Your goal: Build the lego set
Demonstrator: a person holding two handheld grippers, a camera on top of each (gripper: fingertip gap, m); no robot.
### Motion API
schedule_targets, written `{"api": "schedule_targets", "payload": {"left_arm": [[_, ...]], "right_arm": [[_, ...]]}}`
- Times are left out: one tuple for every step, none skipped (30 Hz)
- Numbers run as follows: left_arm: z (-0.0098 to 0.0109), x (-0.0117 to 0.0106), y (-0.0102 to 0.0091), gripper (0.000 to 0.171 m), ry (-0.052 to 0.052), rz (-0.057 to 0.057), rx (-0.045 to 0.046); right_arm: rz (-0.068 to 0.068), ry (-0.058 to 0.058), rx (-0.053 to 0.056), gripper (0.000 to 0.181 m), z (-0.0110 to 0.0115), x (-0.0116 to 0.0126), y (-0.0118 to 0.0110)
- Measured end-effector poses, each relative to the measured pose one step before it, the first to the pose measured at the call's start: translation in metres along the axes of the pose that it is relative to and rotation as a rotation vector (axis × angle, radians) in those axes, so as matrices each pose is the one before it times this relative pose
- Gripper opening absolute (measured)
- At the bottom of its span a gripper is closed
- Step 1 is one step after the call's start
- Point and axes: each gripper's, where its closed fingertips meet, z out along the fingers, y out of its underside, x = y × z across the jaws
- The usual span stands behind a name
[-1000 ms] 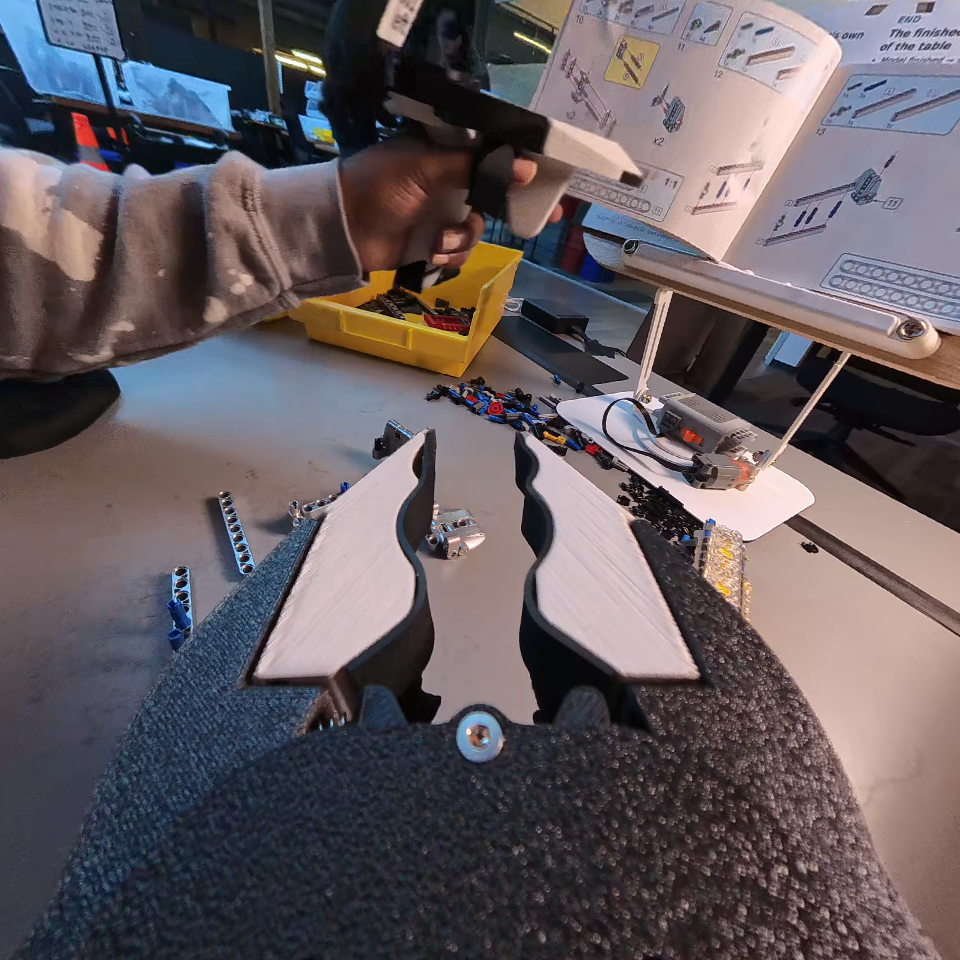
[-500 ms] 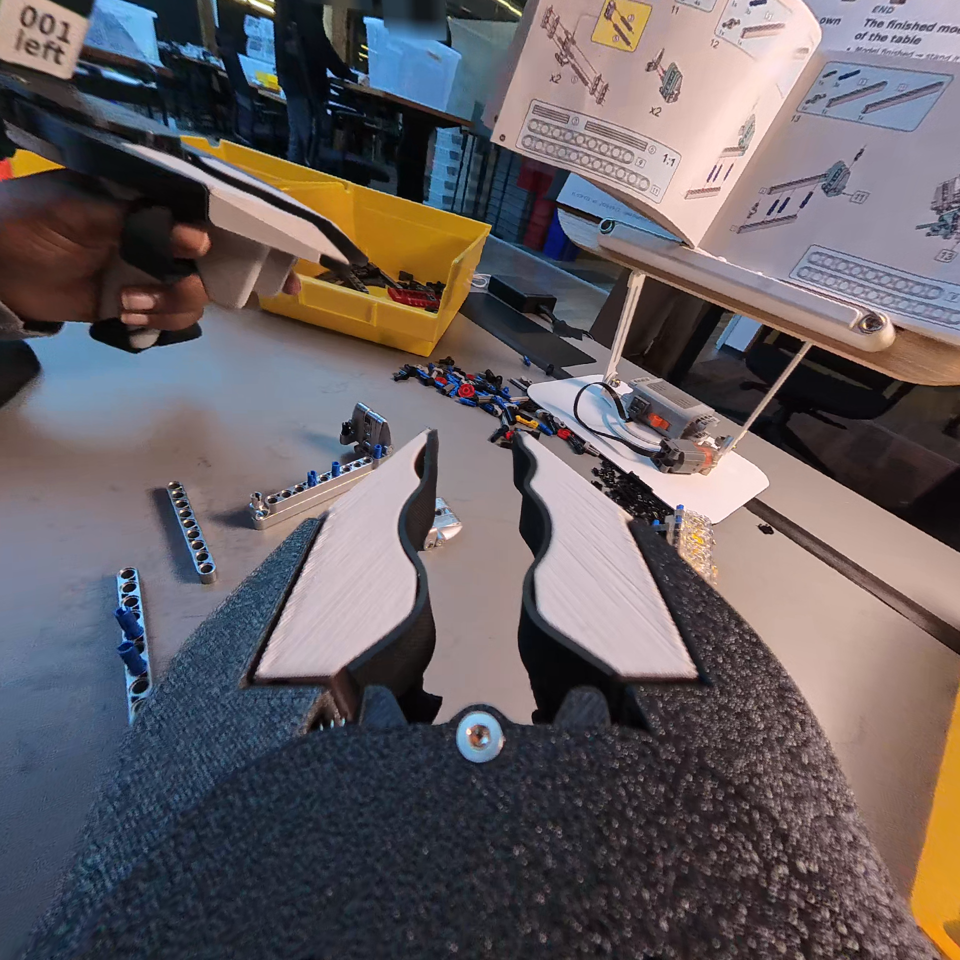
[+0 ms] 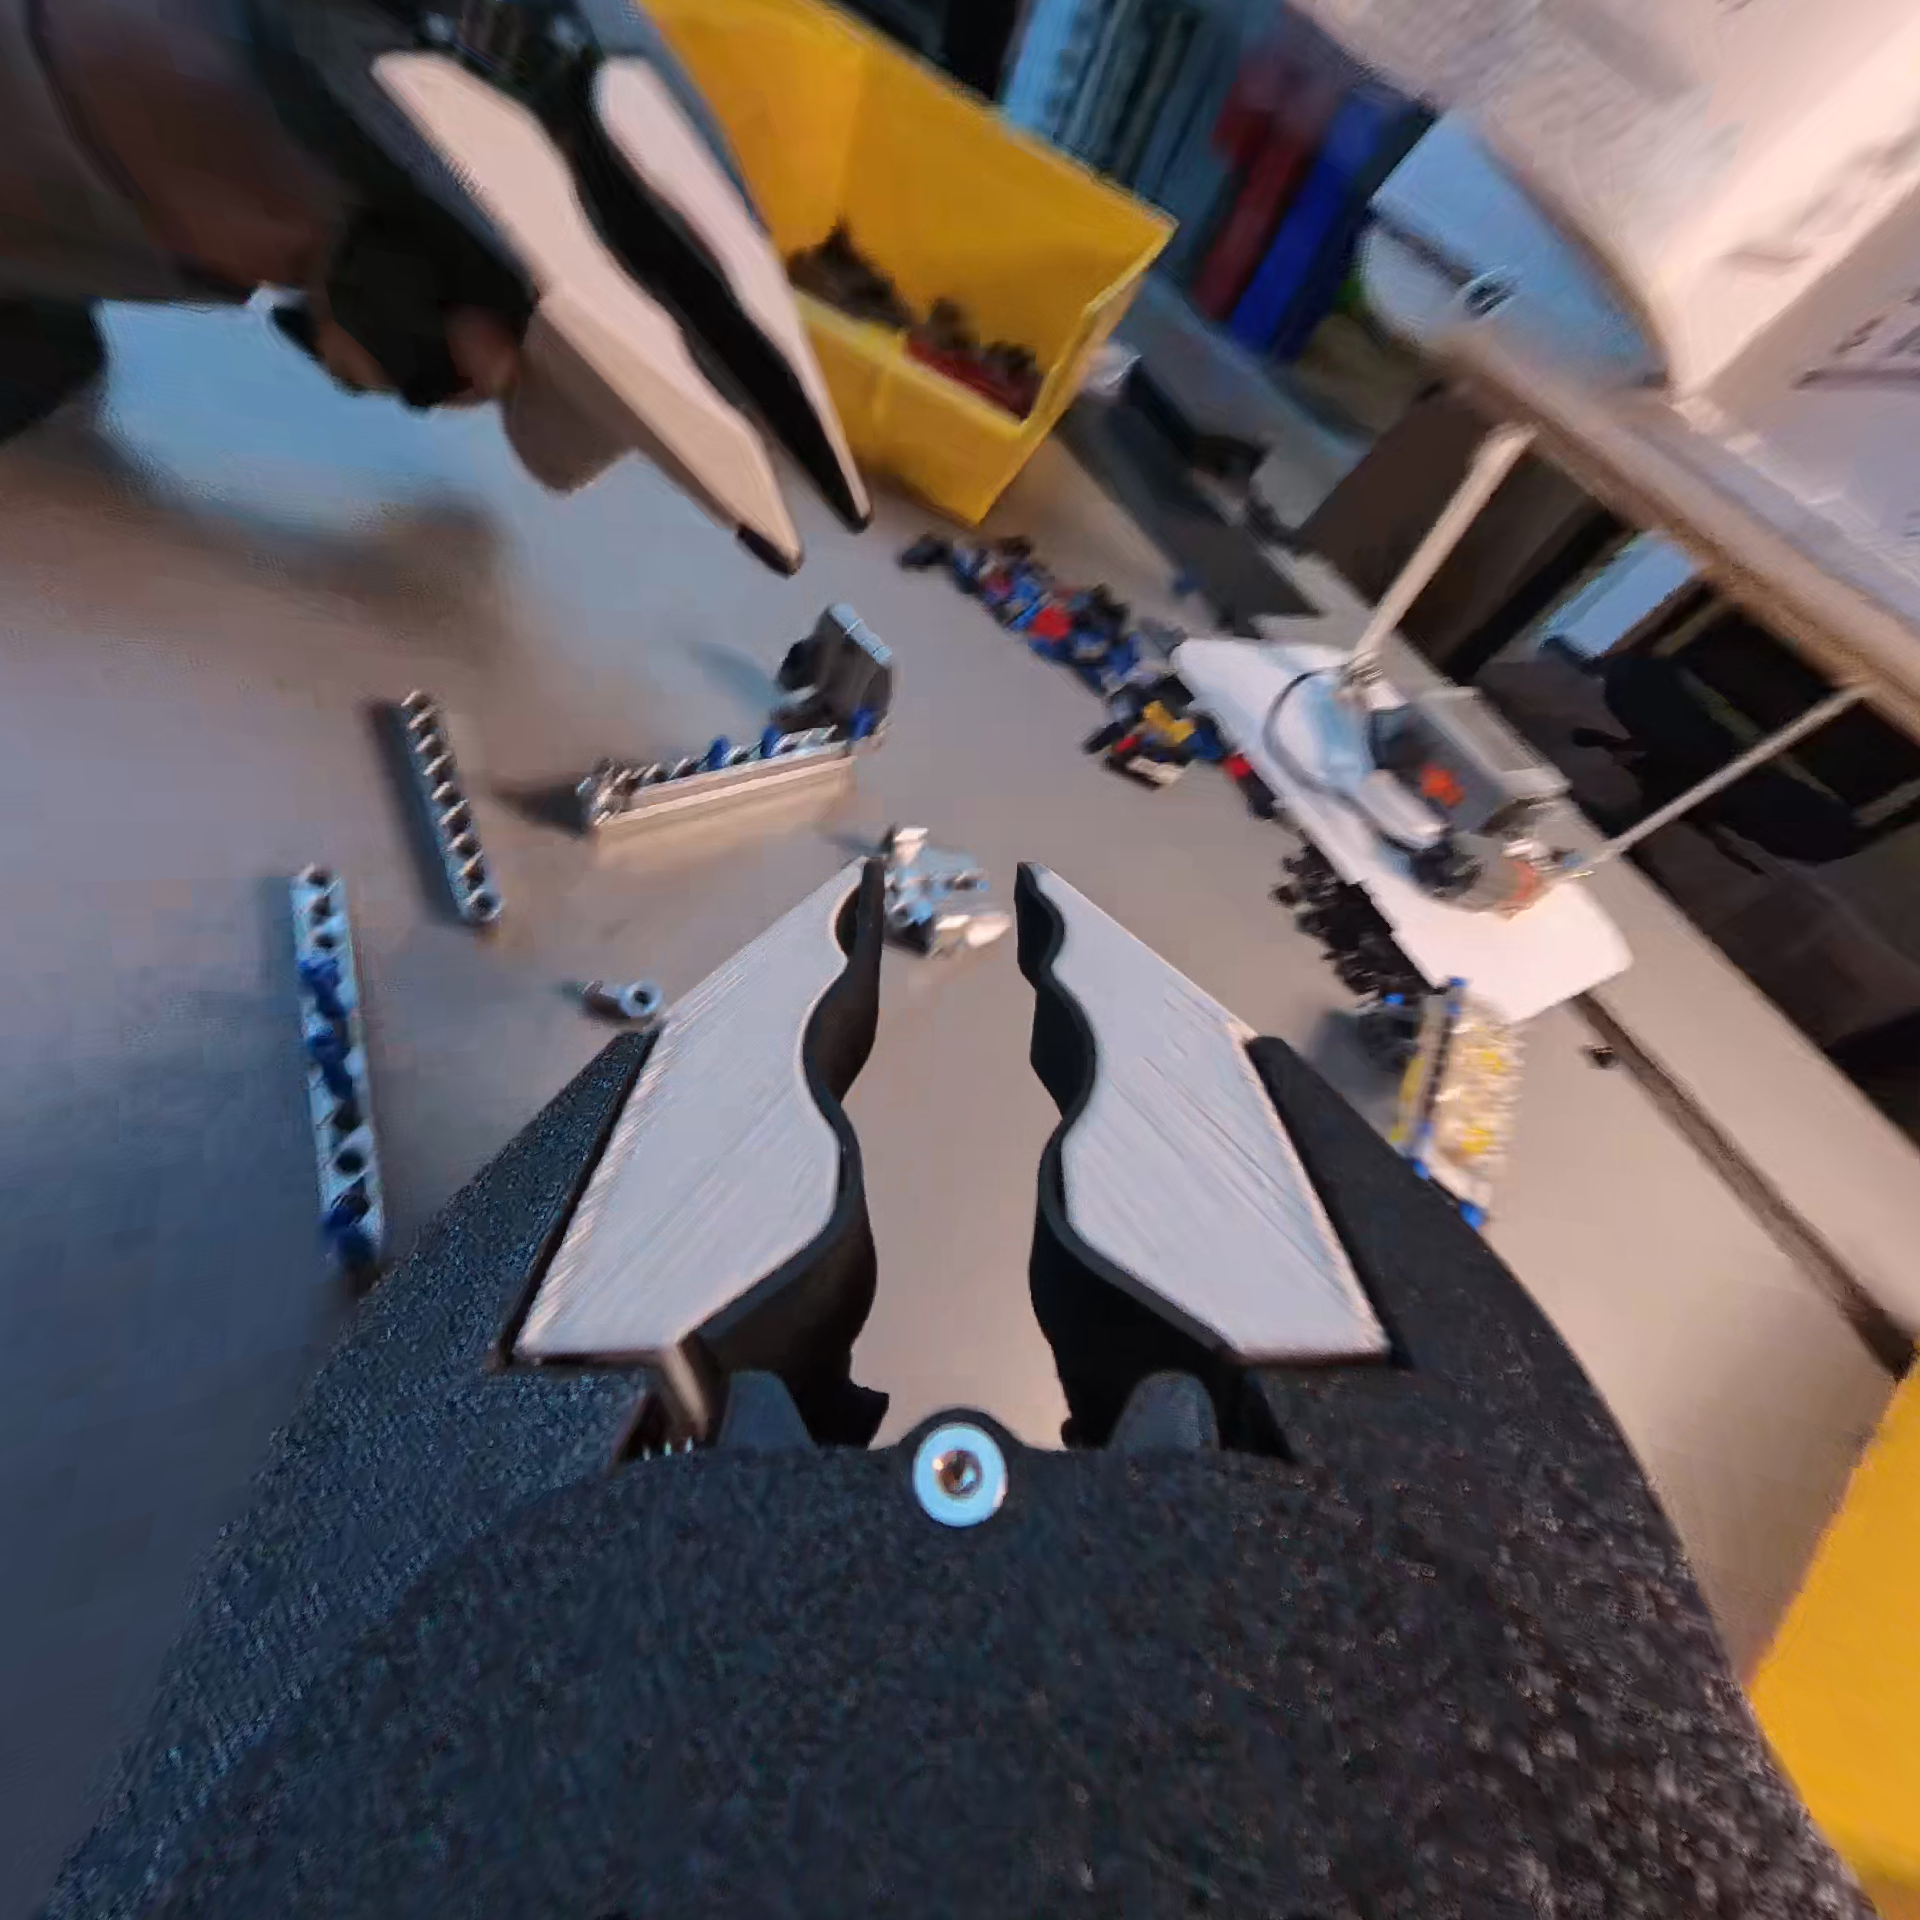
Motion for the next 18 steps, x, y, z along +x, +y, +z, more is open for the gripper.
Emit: {"api": "schedule_targets", "payload": {"left_arm": [[-0.00039,0.00468,0.00990,0.021,0.0270,0.0205,-0.03334],[-0.00025,0.00372,0.00529,0.021,0.0198,0.0203,-0.02057],[0.00003,0.00247,0.00084,0.022,0.0119,0.0179,-0.00263],[0.00045,0.00387,-0.00134,0.019,0.0236,0.0072,0.00490],[0.00097,0.00497,-0.00164,0.019,0.0312,-0.0033,0.00443],[0.00125,0.00362,-0.00120,0.019,0.0196,-0.0033,0.00320],[0.00131,0.00231,0.00004,0.019,0.0083,0.0023,-0.00054],[0.00119,0.00243,0.00102,0.018,0.0076,0.0055,-0.00535],[0.00115,0.00267,0.00113,0.018,0.0103,0.0038,-0.00499],[0.00100,0.00284,0.00037,0.018,0.0118,-0.0001,-0.00100],[0.00080,0.00343,-0.00052,0.018,0.0165,-0.0035,0.00228],[0.00063,0.00454,-0.00104,0.018,0.0232,-0.0053,0.00375],[0.00071,0.00543,-0.00099,0.018,0.0277,-0.0057,0.00277],[0.00106,0.00571,-0.00105,0.017,0.0279,-0.0053,0.00167],[0.00137,0.00564,-0.00104,0.016,0.0257,-0.0049,0.00266],[0.00181,0.00594,-0.00142,0.016,0.0265,-0.0040,0.00329],[0.00232,0.00577,-0.00112,0.015,0.0239,-0.0018,0.00167],[0.00270,0.00470,-0.00043,0.015,0.0145,0.0024,-0.00286]], "right_arm": [[-0.0008,-0.1146,-0.0919,0.023,0.00047,-0.01629,0.01435],[0.0058,-0.1122,-0.0682,0.023,0.00123,-0.01688,0.01066],[0.0050,-0.0911,-0.0382,0.023,0.00210,-0.01434,0.00537],[-0.0001,-0.0460,-0.0206,0.023,0.00286,-0.00769,0.00169],[-0.0054,-0.0229,-0.0174,0.022,0.00343,-0.00385,0.00089],[-0.0083,-0.0234,-0.0191,0.022,0.00384,-0.00355,0.00127],[-0.0078,-0.0179,-0.0222,0.023,0.00395,-0.00209,0.00198],[-0.0089,-0.0140,-0.0239,0.023,0.00397,-0.00089,0.00218],[-0.0114,-0.0043,-0.0028,0.023,0.00208,0.00077,-0.00140],[-0.0007,-0.0187,-0.0034,0.023,0.00151,-0.00071,-0.00152],[0.0032,-0.0128,-0.0075,0.022,0.00160,-0.00009,-0.00078],[-0.0066,-0.0078,-0.0094,0.018,0.00142,-0.00063,-0.00022],[-0.0145,-0.0052,-0.0105,0.013,0.00089,-0.00153,-0.00002],[-0.0119,-0.0007,-0.0101,0.007,0.00035,-0.00178,0.00016],[-0.0080,0.0099,-0.0067,0.006,-0.00010,-0.00016,0.00001],[-0.0008,0.0061,-0.0047,0.006,-0.00027,0.00000,0.00020],[0.0004,0.0058,0.0012,0.006,-0.00012,-0.00012,-0.00019],[-0.0036,0.0052,0.0067,0.005,-0.00021,-0.00050,-0.00045]]}}
